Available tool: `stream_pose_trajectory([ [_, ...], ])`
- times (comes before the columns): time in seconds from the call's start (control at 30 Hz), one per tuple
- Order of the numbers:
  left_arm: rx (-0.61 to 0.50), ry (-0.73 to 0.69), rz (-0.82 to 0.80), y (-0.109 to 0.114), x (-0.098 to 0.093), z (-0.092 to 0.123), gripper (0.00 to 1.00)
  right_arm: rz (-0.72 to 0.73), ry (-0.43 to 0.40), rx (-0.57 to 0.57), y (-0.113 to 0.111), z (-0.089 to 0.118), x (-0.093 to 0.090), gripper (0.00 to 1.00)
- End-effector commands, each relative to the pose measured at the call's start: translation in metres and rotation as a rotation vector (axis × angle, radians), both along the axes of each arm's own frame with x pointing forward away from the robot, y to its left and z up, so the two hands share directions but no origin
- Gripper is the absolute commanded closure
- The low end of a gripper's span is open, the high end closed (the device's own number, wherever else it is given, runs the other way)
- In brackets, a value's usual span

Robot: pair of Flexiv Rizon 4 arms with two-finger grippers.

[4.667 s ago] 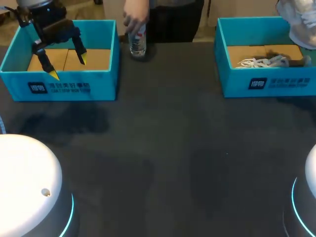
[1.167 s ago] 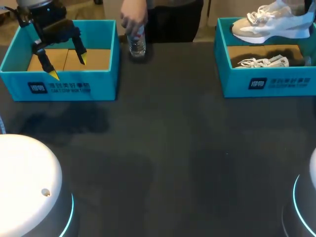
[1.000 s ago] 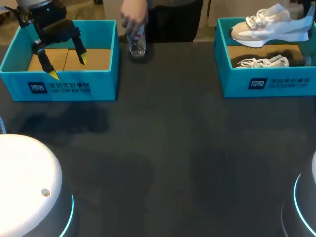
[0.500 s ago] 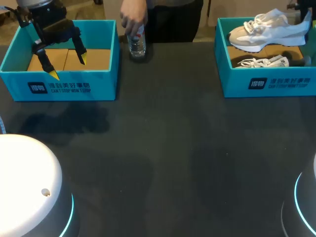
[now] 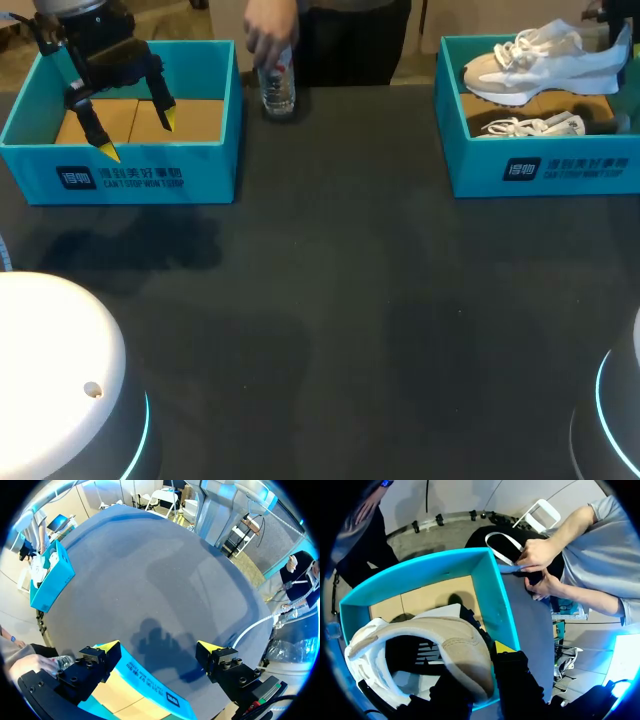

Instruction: Take the shoe out of the shoebox, open the shoe tongue, remove and reinsert the insole, then place the shoe into the shoebox

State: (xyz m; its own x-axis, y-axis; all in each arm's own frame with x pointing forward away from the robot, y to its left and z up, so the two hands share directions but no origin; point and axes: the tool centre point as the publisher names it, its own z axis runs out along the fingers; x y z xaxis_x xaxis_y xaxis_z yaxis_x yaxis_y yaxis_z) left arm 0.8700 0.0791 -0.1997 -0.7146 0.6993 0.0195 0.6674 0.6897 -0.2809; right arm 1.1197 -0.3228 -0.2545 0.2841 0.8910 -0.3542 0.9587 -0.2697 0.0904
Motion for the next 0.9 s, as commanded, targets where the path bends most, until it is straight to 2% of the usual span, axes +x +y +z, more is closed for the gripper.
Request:
stream_pose_trajectory([
  [0.03, 0.003, 0.0, -0.001, 0.0, 0.001, 0.0, 0.0, -0.013, 0.009, -0.001, -0.002, -0.004, 0.007, 1.0],
  [0.37, 0.003, 0.0, -0.001, 0.0, 0.001, 0.0, 0.0, -0.074, -0.024, -0.032, -0.025, -0.004, 0.013, 1.0],
  [0.9, 0.003, 0.0, -0.001, 0.0, 0.001, 0.0, 0.0, -0.088, -0.031, -0.048, -0.016, -0.019, 0.038, 1.0],
])
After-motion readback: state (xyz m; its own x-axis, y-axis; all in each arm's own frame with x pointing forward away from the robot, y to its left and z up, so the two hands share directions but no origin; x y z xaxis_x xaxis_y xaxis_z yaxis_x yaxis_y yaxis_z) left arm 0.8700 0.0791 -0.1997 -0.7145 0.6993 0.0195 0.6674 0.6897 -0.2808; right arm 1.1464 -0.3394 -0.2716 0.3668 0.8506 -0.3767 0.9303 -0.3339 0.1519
